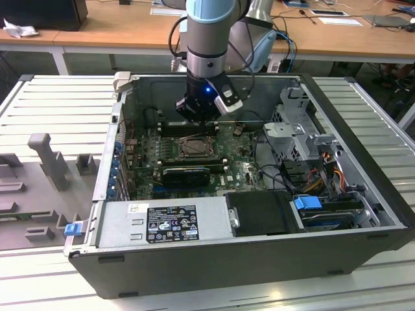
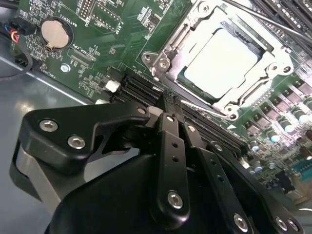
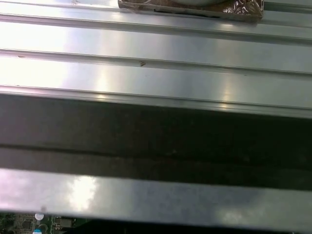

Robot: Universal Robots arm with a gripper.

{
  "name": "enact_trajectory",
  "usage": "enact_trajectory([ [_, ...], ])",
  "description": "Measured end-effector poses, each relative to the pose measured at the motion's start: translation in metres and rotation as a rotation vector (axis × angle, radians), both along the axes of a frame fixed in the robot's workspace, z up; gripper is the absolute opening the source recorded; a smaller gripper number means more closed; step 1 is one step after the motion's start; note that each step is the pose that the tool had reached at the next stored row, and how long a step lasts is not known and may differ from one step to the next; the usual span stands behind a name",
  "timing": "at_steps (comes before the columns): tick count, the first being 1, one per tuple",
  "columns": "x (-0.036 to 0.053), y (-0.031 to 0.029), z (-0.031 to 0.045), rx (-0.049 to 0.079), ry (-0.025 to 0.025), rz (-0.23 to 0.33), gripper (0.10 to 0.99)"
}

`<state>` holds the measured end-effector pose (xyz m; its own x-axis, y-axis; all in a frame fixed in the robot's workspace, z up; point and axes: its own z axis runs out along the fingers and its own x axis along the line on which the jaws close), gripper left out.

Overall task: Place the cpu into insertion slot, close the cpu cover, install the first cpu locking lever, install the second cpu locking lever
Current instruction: 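Install the first cpu locking lever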

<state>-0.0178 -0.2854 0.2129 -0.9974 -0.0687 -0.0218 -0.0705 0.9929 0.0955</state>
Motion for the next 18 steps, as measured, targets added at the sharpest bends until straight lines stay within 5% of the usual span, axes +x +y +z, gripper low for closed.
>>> enact_trajectory([
  [18,0.0008,0.0,-0.0086,0.0,-0.0031,-0.002,0.106],
])
